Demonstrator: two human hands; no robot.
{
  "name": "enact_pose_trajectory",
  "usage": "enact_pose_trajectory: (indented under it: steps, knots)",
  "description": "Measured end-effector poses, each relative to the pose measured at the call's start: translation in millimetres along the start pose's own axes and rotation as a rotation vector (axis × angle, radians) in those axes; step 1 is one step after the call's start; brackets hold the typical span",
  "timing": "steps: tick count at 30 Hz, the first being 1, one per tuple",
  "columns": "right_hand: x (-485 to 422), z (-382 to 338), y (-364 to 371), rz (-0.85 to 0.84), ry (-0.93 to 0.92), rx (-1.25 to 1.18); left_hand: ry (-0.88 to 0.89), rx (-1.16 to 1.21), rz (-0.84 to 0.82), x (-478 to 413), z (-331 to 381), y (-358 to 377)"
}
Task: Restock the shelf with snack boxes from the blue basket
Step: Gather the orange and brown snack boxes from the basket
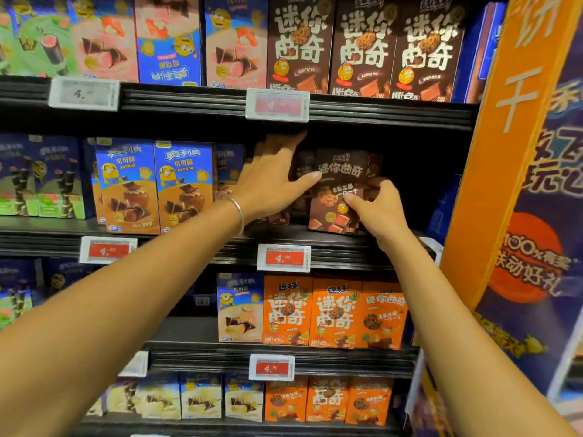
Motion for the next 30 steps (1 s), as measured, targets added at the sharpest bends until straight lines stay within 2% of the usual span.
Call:
enact_pose_trajectory:
  steps: [3, 7, 9, 15, 20, 28, 30]
  knots:
    - [-5.7, 4.9, 8.7, 0.067, 0.006, 0.081, 0.033, -0.2, -0.119, -16.3, -8.9, -0.3]
    - [-7.8, 5.5, 21.9, 0.104, 0.001, 0.164, -0.012, -0.419, -0.258, -26.3, -15.6, 14.1]
    - [-9.0, 3.3, 26.4, 0.114, -0.008, 0.235, -0.027, -0.467, -0.273, -28.1, -14.3, 21.9]
    - [-12.2, -3.0, 34.1, 0.102, 0.005, 0.344, 0.015, -0.502, -0.211, -29.0, -11.2, 21.6]
    - [-12.4, -5.0, 42.5, 0.088, 0.018, 0.365, -0.004, -0.483, -0.275, -30.9, -16.8, 23.8]
    - [-11.4, -4.2, 52.0, 0.058, 0.038, 0.327, 0.0, -0.427, -0.277, -31.6, -17.4, 26.3]
    - [-8.6, -4.9, 48.9, 0.044, 0.047, 0.3, 0.012, -0.381, -0.225, -26.2, -9.8, 21.1]
Point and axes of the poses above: each hand's wrist, its own x-axis away from the middle knuckle, its own y-axis out of the palm, z = x × y, the point moved 5 cm from there along -x, towards the middle knuckle, and after that the axes turned 1 degree about x, right-handed, at the moved point
